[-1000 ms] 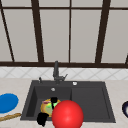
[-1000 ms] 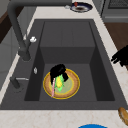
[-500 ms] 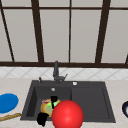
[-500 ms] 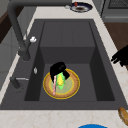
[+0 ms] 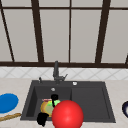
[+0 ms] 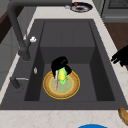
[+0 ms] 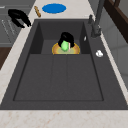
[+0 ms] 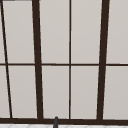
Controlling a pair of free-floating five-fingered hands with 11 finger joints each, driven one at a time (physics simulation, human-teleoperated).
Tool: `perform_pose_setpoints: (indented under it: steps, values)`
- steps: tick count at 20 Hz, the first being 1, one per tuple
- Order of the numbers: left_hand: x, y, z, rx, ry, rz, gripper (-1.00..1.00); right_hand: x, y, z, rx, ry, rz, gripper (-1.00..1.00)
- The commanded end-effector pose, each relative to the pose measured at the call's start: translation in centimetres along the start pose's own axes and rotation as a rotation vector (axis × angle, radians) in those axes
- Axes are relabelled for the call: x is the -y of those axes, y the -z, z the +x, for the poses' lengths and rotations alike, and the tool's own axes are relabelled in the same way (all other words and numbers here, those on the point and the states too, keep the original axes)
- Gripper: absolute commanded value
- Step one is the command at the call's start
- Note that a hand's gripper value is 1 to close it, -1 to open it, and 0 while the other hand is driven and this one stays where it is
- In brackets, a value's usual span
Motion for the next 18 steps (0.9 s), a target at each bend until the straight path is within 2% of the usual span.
perform_pose_setpoints:
  steps: [1, 6, 18]
  values:
    - [0.0, 0.0, 0.0, 0.0, 0.0, 0.0, 0.0, 0.0, -0.1, 0.0, -0.009, -0.004, 0.0, 1.0]
    - [0.0, 0.0, 0.0, 0.0, 0.0, 0.0, 0.0, 2.0, -2.4, -0.9, -0.029, 0.009, -0.003, 1.0]
    - [0.0, 0.0, 0.0, 0.0, 0.0, 0.0, 0.0, 7.4, -7.2, -3.1, -0.022, 0.007, 0.015, 1.0]
